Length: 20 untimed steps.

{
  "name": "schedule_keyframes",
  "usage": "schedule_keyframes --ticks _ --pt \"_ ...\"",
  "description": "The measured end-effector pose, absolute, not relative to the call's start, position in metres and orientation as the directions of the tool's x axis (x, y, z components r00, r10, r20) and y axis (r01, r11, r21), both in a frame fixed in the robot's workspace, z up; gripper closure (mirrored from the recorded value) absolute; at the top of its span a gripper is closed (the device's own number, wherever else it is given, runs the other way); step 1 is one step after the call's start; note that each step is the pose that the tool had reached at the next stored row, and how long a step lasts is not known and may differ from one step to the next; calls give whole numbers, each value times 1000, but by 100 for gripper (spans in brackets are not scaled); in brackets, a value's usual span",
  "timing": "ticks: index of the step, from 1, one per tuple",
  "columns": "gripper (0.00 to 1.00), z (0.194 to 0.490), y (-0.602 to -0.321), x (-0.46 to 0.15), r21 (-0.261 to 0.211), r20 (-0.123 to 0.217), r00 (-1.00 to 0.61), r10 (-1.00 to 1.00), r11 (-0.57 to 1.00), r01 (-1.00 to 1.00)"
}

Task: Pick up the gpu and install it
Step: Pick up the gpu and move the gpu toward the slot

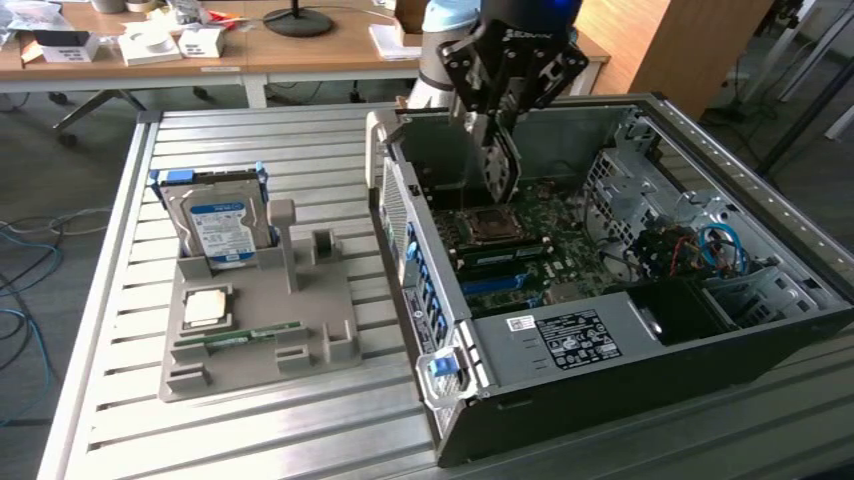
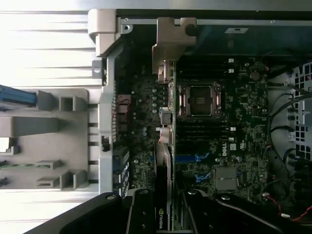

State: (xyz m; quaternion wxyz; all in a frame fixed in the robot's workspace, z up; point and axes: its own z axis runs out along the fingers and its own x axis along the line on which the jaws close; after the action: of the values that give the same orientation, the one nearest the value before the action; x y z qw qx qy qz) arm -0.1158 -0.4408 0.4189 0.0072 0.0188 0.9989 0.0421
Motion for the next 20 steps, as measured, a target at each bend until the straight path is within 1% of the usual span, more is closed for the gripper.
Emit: schedule_keyframes --ticks 20 --pt "74 419 -441 -40 92 -12 -999 38 995 37"
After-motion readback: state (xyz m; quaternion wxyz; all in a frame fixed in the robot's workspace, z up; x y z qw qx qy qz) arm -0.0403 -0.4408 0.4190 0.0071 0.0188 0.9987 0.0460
